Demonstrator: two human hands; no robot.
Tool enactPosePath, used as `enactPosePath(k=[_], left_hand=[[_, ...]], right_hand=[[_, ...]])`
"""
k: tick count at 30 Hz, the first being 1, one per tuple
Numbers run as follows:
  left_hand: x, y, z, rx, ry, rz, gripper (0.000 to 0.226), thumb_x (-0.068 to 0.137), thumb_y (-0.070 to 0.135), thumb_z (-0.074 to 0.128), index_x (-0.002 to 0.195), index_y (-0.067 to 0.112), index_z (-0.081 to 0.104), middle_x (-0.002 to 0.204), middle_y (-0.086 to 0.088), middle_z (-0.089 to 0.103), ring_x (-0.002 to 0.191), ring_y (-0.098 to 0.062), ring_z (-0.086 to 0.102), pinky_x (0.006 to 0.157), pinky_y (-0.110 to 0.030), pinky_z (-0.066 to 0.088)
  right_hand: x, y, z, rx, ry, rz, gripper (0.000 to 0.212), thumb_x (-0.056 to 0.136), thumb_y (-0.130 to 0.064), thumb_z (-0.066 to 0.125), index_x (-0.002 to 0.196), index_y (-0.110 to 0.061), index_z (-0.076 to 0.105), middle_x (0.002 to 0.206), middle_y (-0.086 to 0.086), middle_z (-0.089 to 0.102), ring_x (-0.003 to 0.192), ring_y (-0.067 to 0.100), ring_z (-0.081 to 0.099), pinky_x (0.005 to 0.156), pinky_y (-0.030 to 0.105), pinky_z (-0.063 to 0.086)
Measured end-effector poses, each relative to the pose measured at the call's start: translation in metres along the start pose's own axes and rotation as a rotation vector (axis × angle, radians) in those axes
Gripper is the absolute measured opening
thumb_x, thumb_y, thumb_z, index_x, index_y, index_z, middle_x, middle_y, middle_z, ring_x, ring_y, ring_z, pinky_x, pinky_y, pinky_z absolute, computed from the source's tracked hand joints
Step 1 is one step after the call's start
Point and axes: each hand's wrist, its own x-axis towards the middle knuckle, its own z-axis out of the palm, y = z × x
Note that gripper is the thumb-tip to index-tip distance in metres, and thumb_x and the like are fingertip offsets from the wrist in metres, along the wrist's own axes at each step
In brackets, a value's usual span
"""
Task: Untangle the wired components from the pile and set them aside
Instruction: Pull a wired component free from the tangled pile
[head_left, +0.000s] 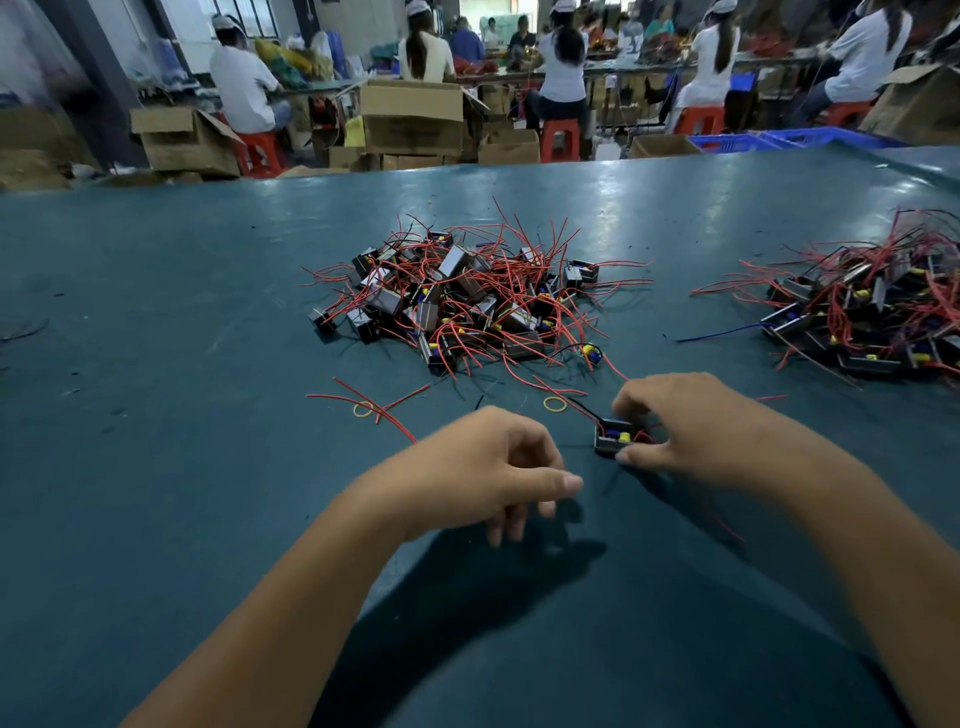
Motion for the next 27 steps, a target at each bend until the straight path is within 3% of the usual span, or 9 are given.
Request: enactPosePath(k=[3,6,11,16,21,27], left_hand=[[0.011,-0.006,0.013,-0.071,0.158,-0.036,0.02,0.094,0.013,0.068,0.099,-0.002,0.057,0.07,-0.008,0.065,0.045,-0.017,0.057,0.039,-0.025,0.048],[0.018,-0.008,0.017,-0.134,0.314,0.004,0.018,0.093,0.009,0.069,0.104,0.01,0.055,0.074,-0.01,0.062,0.044,-0.019,0.061,0.039,-0.026,0.048],[0.021,-0.01,0.017,-0.171,0.488,0.175,0.014,0.092,0.012,0.071,0.098,0.022,0.064,0.082,-0.003,0.066,0.051,-0.026,0.066,0.045,-0.031,0.053],[0.018,-0.01,0.014,-0.088,0.51,0.261,0.012,0.091,0.015,0.073,0.093,0.025,0.068,0.082,0.009,0.067,0.057,-0.025,0.068,0.048,-0.034,0.056],[0.018,-0.009,0.013,0.015,0.536,0.305,0.011,0.091,0.011,0.073,0.084,0.02,0.07,0.07,-0.008,0.067,0.061,-0.027,0.067,0.052,-0.036,0.058],[0.018,-0.008,0.011,0.023,0.491,0.26,0.007,0.09,0.009,0.072,0.085,0.013,0.072,0.067,-0.01,0.069,0.064,-0.032,0.069,0.059,-0.042,0.061]], right_hand=[[-0.003,-0.003,-0.002,-0.007,0.151,-0.1,0.02,0.086,-0.037,0.068,0.099,-0.026,0.057,0.099,-0.009,0.065,0.098,0.018,0.059,0.092,0.038,0.042],[-0.009,-0.006,-0.006,0.038,0.307,-0.22,0.019,0.083,-0.033,0.071,0.095,-0.026,0.058,0.091,-0.011,0.061,0.089,0.017,0.056,0.086,0.039,0.043],[-0.012,-0.013,-0.008,0.047,0.373,-0.324,0.019,0.081,-0.03,0.072,0.095,-0.024,0.06,0.087,-0.01,0.059,0.083,0.018,0.054,0.079,0.042,0.045],[-0.012,-0.014,-0.007,0.02,0.377,-0.32,0.02,0.081,-0.034,0.07,0.096,-0.025,0.06,0.088,-0.01,0.059,0.084,0.018,0.053,0.08,0.041,0.045],[-0.012,-0.013,-0.007,0.007,0.393,-0.304,0.021,0.081,-0.031,0.073,0.096,-0.024,0.061,0.089,-0.008,0.06,0.085,0.019,0.054,0.08,0.041,0.045],[-0.01,-0.009,-0.004,0.066,0.393,-0.243,0.02,0.083,-0.031,0.071,0.098,-0.024,0.061,0.091,-0.009,0.062,0.088,0.017,0.056,0.082,0.037,0.044]])
